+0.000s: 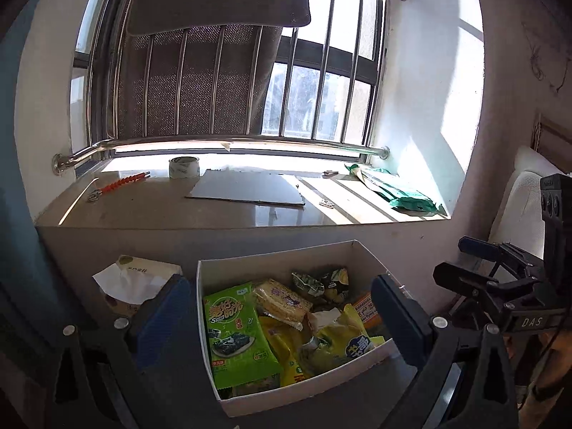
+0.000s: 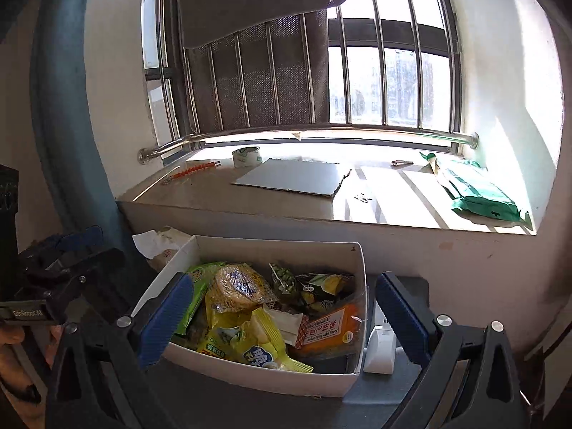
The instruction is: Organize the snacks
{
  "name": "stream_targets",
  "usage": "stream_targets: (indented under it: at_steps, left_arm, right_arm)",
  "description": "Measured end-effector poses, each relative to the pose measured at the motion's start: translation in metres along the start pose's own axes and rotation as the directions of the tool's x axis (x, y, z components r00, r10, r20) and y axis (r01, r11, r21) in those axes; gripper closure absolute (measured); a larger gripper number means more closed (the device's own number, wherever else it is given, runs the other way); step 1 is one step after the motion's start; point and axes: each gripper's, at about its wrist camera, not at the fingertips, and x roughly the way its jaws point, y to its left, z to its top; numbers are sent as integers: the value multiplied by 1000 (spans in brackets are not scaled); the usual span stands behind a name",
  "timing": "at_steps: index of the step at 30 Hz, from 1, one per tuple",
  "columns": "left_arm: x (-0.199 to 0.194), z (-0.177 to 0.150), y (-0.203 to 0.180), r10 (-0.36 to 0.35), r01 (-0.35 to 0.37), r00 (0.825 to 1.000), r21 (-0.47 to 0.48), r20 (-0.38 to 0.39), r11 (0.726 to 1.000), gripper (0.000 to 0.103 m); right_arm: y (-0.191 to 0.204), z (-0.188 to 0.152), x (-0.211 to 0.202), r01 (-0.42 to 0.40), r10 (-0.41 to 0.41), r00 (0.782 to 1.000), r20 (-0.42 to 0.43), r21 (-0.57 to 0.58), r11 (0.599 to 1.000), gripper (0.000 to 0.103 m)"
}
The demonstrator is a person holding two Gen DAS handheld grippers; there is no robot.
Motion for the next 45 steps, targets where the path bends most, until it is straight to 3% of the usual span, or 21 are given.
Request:
stream_targets:
  at_steps: [3, 6, 9, 16, 23, 45]
  left_arm:
    - [-30, -10, 1, -13, 14, 1000, -32, 21, 999, 0]
    - [-57, -25, -9, 13, -13, 1000, -2, 13, 1000, 0]
    - [-84, -45, -20, 36, -37, 999, 25, 14, 999, 0]
    - [-120, -100, -28, 97, -95, 992, 17, -87, 995, 0]
    - [-135, -132, -40, 126, -125, 984, 15, -125, 992, 0]
    - [-136, -131, -44, 118, -115, 984, 34, -133, 993, 0]
  right_arm:
    - [20, -10, -30, -19, 20, 999, 28, -26, 999, 0]
    - [30, -28, -39, -92, 92, 995, -32, -8, 996, 0]
    - [39, -52, -56, -140, 141, 990, -32, 14, 990, 0]
    - [59, -106, -95, -101, 101, 994, -33, 12, 995, 0]
    - [68, -148, -118, -81, 88, 991, -97, 66, 994, 0]
    - [71, -143, -135, -86, 90, 994, -60, 65, 994, 0]
